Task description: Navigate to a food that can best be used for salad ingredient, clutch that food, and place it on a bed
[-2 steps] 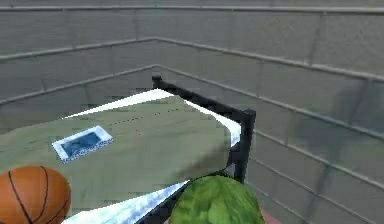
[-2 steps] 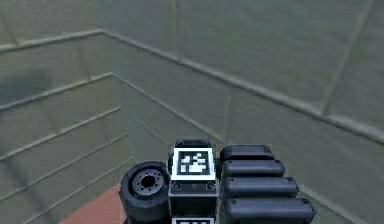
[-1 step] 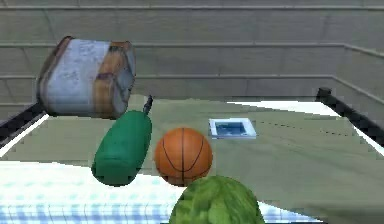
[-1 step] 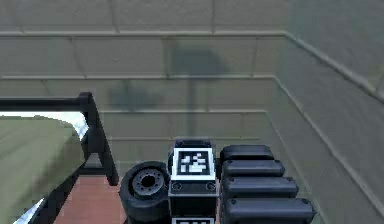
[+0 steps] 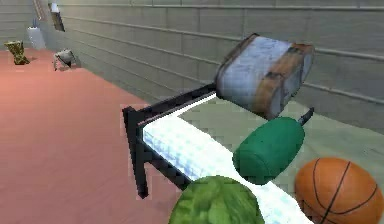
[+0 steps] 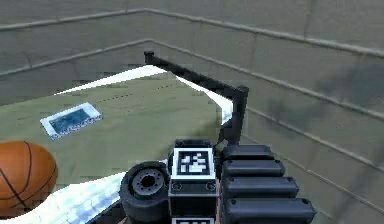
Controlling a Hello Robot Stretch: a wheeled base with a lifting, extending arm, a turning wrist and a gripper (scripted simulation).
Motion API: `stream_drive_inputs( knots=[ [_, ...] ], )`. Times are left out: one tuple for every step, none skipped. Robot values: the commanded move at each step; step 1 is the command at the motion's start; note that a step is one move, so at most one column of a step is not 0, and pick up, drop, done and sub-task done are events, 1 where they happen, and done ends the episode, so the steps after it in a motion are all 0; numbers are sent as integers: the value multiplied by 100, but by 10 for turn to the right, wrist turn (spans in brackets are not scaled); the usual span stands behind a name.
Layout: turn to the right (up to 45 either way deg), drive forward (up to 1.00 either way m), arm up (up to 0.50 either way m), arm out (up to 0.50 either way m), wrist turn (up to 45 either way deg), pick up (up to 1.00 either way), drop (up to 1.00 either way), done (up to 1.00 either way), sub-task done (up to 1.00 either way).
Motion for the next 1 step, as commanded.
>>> stream_drive_inputs(
  knots=[
    [-360,0,0,0,0,0,0,0,0]
  ],
)
